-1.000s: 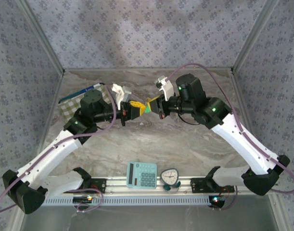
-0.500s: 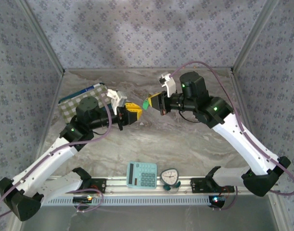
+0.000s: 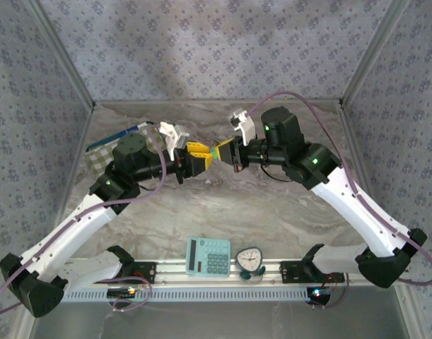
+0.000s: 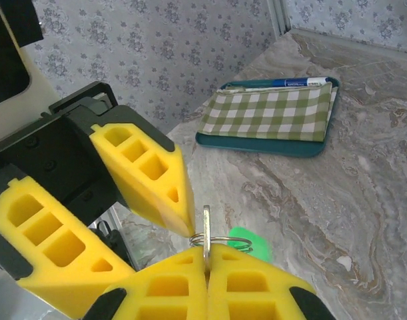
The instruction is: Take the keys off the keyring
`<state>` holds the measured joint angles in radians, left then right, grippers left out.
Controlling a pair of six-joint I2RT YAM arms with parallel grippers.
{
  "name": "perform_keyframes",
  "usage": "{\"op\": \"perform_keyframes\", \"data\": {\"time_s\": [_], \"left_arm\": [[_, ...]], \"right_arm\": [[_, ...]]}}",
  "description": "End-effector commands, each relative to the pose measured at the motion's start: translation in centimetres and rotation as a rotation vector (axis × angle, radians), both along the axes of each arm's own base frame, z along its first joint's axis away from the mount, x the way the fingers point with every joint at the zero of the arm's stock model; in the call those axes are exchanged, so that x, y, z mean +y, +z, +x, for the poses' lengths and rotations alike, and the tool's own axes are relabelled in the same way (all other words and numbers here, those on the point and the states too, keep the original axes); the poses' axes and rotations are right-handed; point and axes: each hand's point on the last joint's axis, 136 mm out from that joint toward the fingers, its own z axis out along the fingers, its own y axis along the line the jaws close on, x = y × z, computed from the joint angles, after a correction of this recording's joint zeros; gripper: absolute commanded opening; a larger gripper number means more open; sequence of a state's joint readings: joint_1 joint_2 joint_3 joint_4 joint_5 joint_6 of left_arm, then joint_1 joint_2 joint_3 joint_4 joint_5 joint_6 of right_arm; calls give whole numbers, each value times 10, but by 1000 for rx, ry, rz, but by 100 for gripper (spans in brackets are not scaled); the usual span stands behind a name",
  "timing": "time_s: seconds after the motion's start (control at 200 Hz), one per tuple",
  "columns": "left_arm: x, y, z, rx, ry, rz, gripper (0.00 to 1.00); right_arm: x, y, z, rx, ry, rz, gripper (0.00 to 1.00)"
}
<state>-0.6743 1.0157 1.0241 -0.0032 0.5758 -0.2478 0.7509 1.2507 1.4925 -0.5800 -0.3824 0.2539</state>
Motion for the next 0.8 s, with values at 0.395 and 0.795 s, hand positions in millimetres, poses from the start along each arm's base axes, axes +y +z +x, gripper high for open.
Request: {"op": "perform_keyframes", "data": {"time_s": [0.395, 0.795], "left_arm": [[-4, 17, 0, -26, -31, -25, 12], [3, 17, -8, -65, -28, -46, 0]], "right_arm": [[6, 12, -18, -49, 74, 15, 0], [1, 15, -16, 12, 60, 71, 0]]}}
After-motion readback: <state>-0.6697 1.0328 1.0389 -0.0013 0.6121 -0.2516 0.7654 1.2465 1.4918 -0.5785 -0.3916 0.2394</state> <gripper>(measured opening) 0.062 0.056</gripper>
